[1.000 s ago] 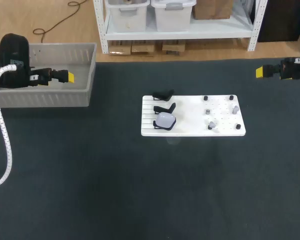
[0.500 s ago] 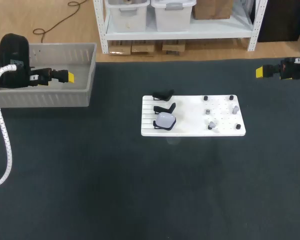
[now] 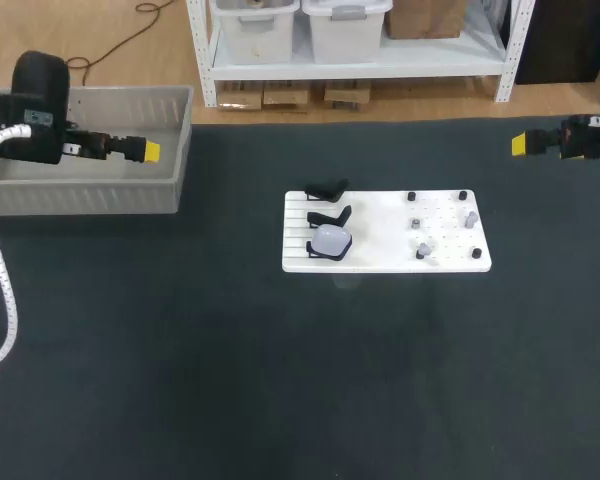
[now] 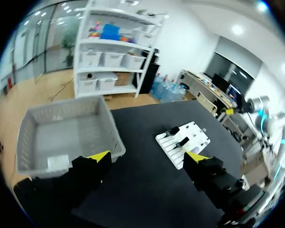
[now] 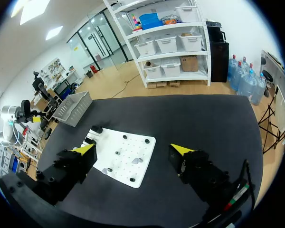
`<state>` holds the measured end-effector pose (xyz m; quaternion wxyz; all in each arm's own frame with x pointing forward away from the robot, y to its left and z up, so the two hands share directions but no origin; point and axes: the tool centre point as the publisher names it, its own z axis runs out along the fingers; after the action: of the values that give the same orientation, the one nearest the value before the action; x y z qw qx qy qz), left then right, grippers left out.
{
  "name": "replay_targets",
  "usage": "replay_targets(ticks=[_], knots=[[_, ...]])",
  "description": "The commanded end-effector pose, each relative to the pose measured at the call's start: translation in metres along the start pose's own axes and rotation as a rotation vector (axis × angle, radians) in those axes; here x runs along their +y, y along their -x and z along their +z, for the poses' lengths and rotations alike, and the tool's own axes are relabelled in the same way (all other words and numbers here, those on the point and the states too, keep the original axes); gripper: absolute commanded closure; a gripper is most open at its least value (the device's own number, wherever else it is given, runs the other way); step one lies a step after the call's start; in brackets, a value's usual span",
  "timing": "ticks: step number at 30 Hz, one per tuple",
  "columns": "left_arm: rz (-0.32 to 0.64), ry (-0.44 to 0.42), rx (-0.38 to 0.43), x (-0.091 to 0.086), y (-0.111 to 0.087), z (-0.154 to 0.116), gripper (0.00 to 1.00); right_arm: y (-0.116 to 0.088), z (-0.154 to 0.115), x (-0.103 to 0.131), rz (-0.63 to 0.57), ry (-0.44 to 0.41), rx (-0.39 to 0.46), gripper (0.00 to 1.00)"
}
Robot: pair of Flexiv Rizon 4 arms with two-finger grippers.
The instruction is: Pick up each earbud case from the left stands, insert the matching earbuds, close the lid, and place the case in the box.
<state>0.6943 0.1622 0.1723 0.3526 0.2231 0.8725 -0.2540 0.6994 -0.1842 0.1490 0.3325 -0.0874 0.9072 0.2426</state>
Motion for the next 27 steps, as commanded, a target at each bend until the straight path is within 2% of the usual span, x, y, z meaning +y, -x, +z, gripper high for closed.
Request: replay_targets(ticks=[1,7,20,27], knots=[[0.087,-0.177,-0.051,-0.002,0.003,-0.004,0.0,0.0,0.0,0.0,0.0,0.0,0.001,0.0],[0.25,-0.294,-0.049,-0.015,0.011,0.004,0.0,0.0,0.0,0.0,0.0,0.0,0.001,0.0],[0.465,-0.42,-0.021,-0.038,0.014,0.026,0.0,0.0,0.0,0.0,0.0,0.0,0.001,0.0],[0.604,-0.471,-0.015,-0.057,0.0,0.042,0.0,0.0,0.0,0.0,0.0,0.0,0.001,0.0]])
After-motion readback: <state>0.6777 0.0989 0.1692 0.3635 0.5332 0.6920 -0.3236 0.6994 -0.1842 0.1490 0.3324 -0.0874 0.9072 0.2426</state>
